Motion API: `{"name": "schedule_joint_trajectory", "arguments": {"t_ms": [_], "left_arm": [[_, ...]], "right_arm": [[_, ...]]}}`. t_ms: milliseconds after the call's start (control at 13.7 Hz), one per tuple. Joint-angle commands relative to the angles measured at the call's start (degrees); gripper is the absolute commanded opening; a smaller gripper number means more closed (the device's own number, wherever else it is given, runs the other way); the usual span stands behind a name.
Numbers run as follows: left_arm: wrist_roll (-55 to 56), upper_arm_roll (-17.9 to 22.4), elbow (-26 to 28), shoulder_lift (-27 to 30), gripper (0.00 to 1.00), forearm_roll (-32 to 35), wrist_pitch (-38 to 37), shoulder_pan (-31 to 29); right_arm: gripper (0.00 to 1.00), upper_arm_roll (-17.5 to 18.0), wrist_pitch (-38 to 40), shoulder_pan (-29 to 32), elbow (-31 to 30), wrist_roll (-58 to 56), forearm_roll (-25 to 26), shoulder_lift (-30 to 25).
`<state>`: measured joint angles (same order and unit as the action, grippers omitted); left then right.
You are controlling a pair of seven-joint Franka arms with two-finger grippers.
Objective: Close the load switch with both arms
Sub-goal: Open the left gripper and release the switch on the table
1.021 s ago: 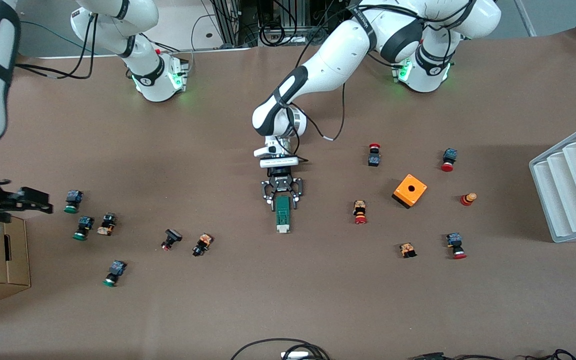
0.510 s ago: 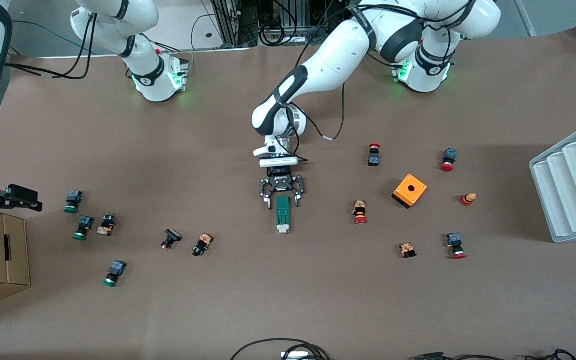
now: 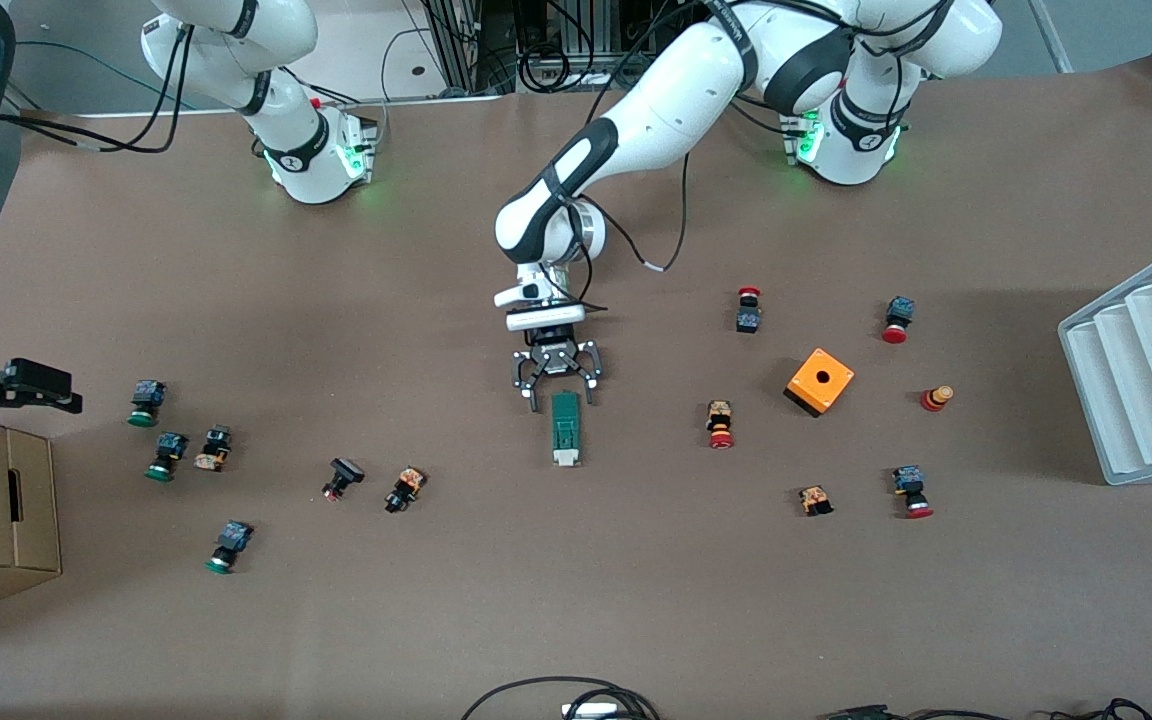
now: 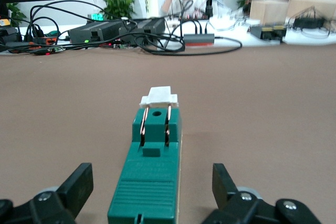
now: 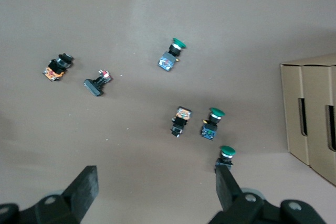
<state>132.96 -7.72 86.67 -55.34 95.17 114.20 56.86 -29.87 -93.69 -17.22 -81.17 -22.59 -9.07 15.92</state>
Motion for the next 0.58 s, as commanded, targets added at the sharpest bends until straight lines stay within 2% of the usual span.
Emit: {"name": "schedule_joint_trajectory", "arguments": {"t_ms": [0,73,219,292,510], "left_arm": [[-11.4,0.2,1.2,4.9,0.99,-7.3,2.8,-0.1],[-15.1,0.2,1.2,5.7,0.99,-9.4,2.9,-0.9],[-21.4,0.2,1.2,7.3,0.99,-13.1,3.1,-1.2],[-25.0,0.2,1.2,8.3,0.99,-15.3,4.1,-1.4],[-37.6,0.2,1.0,11.2,0.99,-22.6,4.8,-3.1]], "right_arm": [[1.0,3.7,0.3,2.4,-0.7,2.3,0.6,-0.8],[1.0,9.7,0.5,7.2,-0.7,2.3,3.3,-1.8],[1.0,27.9,1.4,21.8,-0.7,4.6,9.7,-2.7],[1.0,32.0,2.4,24.9,-0.7,8.8,11.6,-2.8],[1.0,32.7,1.8,25.0,-3.4,15.5,12.6,-5.0]]}}
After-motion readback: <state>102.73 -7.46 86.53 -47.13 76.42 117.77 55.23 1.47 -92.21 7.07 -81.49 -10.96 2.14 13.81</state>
